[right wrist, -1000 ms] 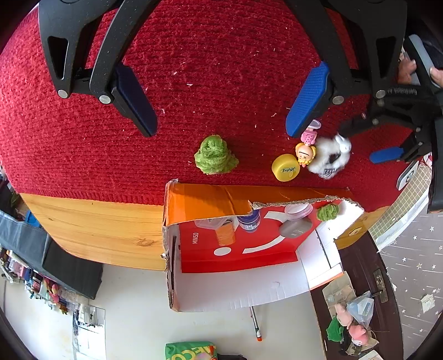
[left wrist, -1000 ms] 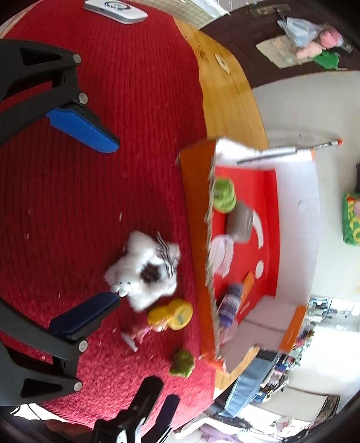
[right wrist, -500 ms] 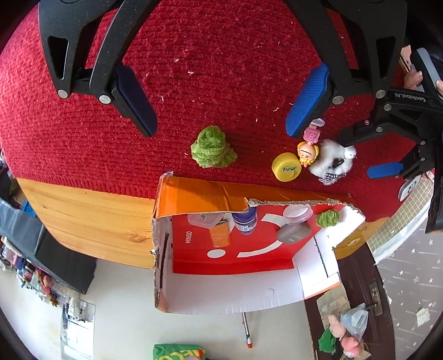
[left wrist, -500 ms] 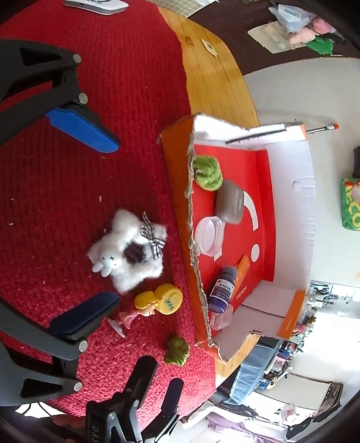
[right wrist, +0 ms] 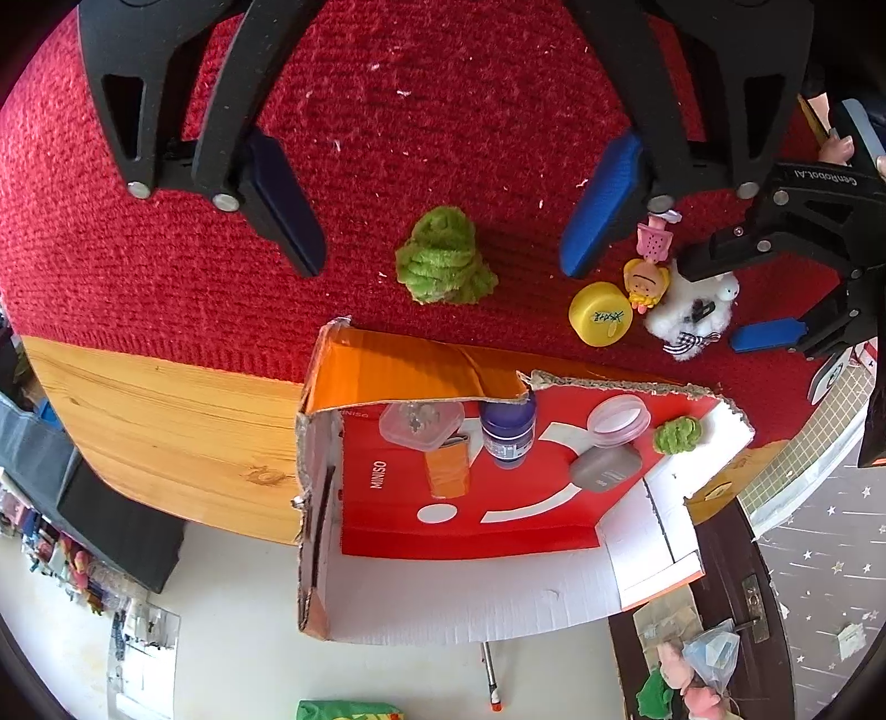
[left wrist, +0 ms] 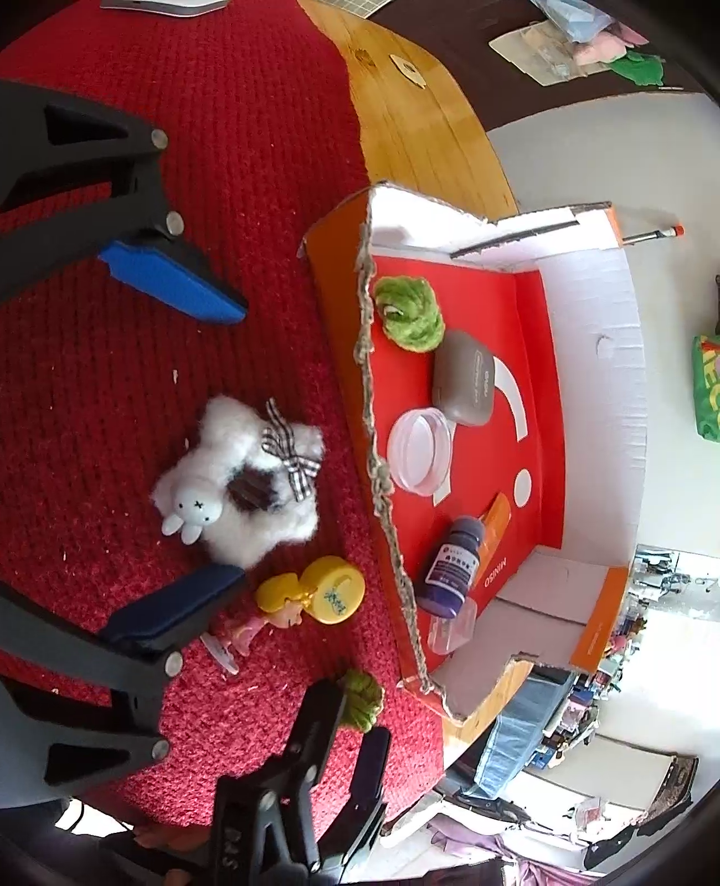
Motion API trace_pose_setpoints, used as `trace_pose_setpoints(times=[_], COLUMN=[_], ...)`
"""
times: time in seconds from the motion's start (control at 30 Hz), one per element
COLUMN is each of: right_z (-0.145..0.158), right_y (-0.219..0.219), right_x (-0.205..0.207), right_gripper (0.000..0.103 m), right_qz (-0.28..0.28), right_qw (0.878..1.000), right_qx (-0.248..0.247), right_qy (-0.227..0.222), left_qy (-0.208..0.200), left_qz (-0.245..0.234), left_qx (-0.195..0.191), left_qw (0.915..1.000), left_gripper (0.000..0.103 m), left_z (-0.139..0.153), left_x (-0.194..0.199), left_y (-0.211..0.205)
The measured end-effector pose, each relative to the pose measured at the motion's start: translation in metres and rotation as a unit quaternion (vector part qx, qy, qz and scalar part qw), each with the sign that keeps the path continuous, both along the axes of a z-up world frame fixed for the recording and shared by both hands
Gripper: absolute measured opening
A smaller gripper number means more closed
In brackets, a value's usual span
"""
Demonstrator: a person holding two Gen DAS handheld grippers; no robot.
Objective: Organize objects
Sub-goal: 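Grasp the white plush bunny with the left tool while the right tool grasps the green knitted toy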
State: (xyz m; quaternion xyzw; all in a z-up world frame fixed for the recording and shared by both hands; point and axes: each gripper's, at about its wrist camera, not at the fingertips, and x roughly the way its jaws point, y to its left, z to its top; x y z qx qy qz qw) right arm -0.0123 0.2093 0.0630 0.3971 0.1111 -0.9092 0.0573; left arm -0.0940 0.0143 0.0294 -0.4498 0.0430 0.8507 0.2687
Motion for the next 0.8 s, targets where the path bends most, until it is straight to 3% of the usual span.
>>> trace_pose_setpoints(times=[0.13,0.33,0.43,0.8], right_z=[-0.003,-0.007,-0.005,0.01], right_y=[-0.002,-0.004,-0.004,-0.014], right_x=[-0.003,-0.003,0.0,0.014], right_gripper=[0.068,0.033,0.033,0.033], right_qz=[0.01,0.016,0.024,0.049], right_qw=[1.0,1.0,1.0,0.999], right_qx=[-0.003,0.005,-0.008,-0.016], right_qy=[-0.007,-0.007,-0.005,0.013], left_qy=[0.001,0.011,0.008,0.017], left_qz=[-0.01,-0.019,-0.016,-0.015], left_qx=[0.006,0.014,0.023,0.041], left_qw=[0.9999,0.9997,0.9996,0.9989], left_gripper=[0.078,0.054,0.049,0.047], left_z=[0.002,0.004,0.006,0.017], left_x=[0.002,0.007,0.008,0.016], left_y=[0.0,0.001,-0.002,-0.008])
